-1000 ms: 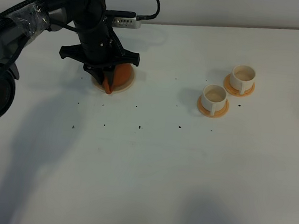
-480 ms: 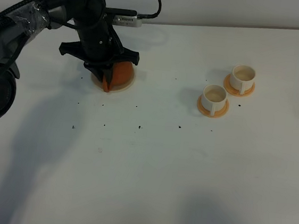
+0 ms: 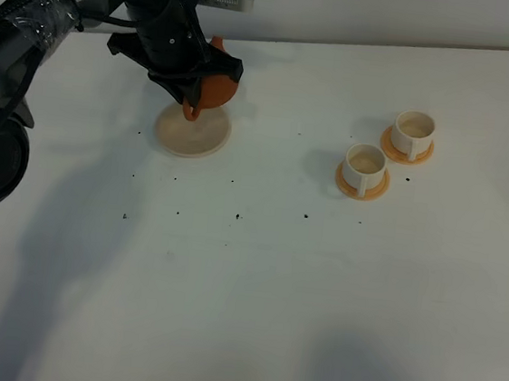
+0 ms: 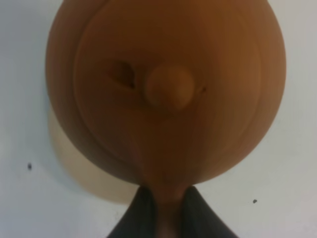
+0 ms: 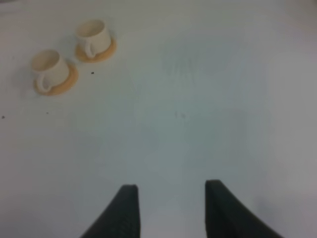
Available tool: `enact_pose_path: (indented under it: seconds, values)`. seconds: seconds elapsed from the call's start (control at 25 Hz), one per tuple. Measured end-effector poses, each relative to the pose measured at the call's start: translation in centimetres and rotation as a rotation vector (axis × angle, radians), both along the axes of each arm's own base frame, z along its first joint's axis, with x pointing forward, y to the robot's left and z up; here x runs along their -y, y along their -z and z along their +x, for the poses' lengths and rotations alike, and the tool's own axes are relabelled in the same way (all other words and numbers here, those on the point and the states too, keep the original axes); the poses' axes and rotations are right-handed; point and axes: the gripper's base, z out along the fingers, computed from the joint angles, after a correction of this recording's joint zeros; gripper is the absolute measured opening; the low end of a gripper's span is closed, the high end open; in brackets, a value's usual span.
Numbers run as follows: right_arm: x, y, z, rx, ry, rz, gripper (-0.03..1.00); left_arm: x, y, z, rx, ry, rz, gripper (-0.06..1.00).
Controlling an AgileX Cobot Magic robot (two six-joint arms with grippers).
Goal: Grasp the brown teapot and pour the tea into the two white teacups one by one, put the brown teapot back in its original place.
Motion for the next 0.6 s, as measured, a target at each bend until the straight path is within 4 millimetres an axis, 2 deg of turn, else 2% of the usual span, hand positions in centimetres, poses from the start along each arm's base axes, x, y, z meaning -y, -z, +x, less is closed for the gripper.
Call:
enact_pose_path:
  seconds: [0.28,0.6]
  values:
    - [0.0,0.0,0.0,0.000,0.000,0.000,0.31,1.7,-1.5,-0.1,0.068,0.359,-0.029,0.11]
    - [0.0,0.0,0.0,0.000,0.000,0.000,0.31,6.0,-1.7,-1.9,0.127,0.854,0.026,0.11]
